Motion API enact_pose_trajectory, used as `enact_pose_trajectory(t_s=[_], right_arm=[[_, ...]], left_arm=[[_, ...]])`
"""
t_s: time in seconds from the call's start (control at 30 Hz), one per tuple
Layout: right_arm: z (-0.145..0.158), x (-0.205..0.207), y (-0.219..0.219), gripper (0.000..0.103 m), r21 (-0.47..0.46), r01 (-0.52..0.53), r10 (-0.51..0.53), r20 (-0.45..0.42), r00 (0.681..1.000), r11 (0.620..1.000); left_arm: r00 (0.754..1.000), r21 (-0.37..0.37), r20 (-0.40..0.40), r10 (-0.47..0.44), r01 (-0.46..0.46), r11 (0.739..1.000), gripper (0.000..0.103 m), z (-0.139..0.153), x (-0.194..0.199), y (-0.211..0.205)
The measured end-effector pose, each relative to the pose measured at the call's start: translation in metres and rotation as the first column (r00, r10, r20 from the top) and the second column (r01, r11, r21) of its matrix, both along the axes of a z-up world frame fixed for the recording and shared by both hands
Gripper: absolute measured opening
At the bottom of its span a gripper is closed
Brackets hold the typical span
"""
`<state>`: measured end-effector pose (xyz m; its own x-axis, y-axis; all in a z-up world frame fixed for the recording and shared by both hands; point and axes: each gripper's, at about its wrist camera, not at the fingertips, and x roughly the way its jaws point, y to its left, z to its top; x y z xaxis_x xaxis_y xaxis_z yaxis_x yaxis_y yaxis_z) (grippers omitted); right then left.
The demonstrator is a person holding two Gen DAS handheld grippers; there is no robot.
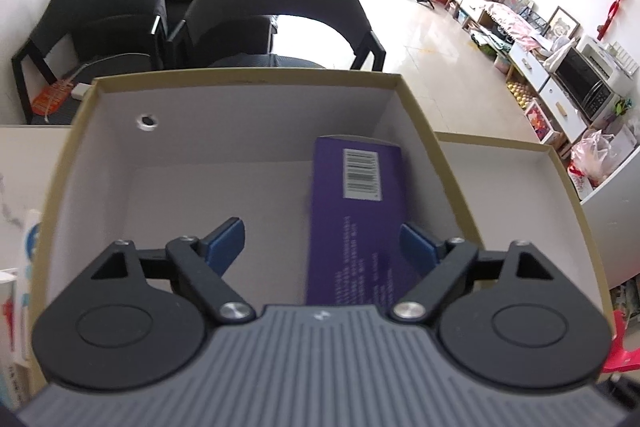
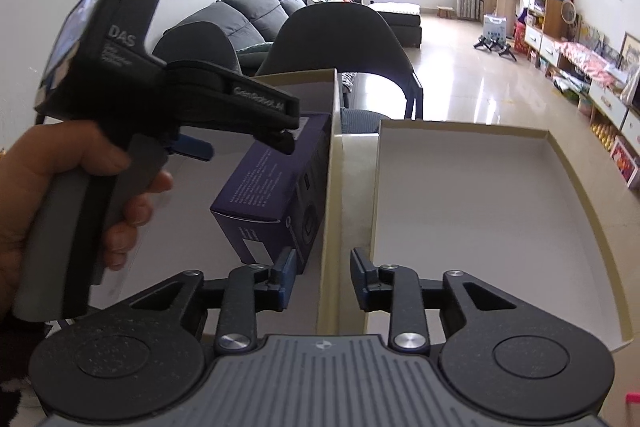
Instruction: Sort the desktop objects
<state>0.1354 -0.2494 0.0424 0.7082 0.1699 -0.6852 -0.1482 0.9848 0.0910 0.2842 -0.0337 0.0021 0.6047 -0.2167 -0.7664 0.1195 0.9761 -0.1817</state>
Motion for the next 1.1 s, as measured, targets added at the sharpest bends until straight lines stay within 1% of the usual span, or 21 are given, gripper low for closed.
enact_pose_trajectory(t_s=[0.1, 0.23, 0.3, 0.43, 0.53, 0.63, 0.7, 0.8, 0.93, 1.0, 1.1], right_arm=[[0.003, 0.000, 0.005, 0.039, -0.025, -0.019, 0.019, 0.016, 1.000, 1.000], [0.008, 0.000, 0.013, 0.041, -0.067, -0.056, 0.059, 0.035, 0.998, 0.996], [0.011, 0.000, 0.019, 0.042, -0.095, -0.080, 0.084, 0.045, 0.995, 0.992], [0.016, 0.002, 0.030, 0.044, -0.155, -0.142, 0.152, 0.054, 0.987, 0.978], [0.017, 0.006, 0.037, 0.044, -0.186, -0.205, 0.218, 0.052, 0.975, 0.961], [0.019, 0.010, 0.044, 0.045, -0.220, -0.269, 0.286, 0.049, 0.957, 0.938], [0.021, 0.014, 0.049, 0.046, -0.243, -0.327, 0.347, 0.044, 0.937, 0.914], [0.023, 0.021, 0.057, 0.048, -0.263, -0.391, 0.411, 0.025, 0.911, 0.882], [0.023, 0.030, 0.066, 0.050, -0.262, -0.461, 0.473, -0.018, 0.881, 0.848], [0.021, 0.032, 0.072, 0.050, -0.287, -0.483, 0.496, -0.030, 0.868, 0.827], [0.015, 0.036, 0.082, 0.050, -0.351, -0.507, 0.525, -0.049, 0.850, 0.787]], left_arm=[[1.000, 0.018, 0.015, 0.003, -0.003, 1.000, 0.088, 0.004, -0.005, 0.006], [0.999, 0.041, 0.046, 0.008, -0.010, 0.999, 0.093, 0.012, -0.014, 0.018], [0.998, 0.050, 0.063, 0.008, -0.011, 0.999, 0.094, 0.016, -0.020, 0.024], [0.995, 0.074, 0.103, 0.014, -0.021, 0.997, 0.096, 0.022, -0.036, 0.039], [0.993, 0.068, 0.116, 0.017, -0.025, 0.997, 0.097, 0.023, -0.051, 0.053], [0.992, 0.063, 0.126, 0.017, -0.025, 0.998, 0.097, 0.022, -0.066, 0.066], [0.991, 0.071, 0.129, 0.015, -0.024, 0.997, 0.097, 0.020, -0.074, 0.071], [0.988, 0.053, 0.153, 0.018, -0.026, 0.998, 0.097, 0.018, -0.087, 0.077], [0.982, 0.060, 0.191, 0.006, -0.017, 0.998, 0.097, 0.014, -0.101, 0.078], [0.980, 0.061, 0.197, -0.003, -0.009, 0.998, 0.097, 0.011, -0.106, 0.079], [0.980, 0.071, 0.198, -0.007, -0.007, 0.997, 0.097, 0.005, -0.109, 0.079]])
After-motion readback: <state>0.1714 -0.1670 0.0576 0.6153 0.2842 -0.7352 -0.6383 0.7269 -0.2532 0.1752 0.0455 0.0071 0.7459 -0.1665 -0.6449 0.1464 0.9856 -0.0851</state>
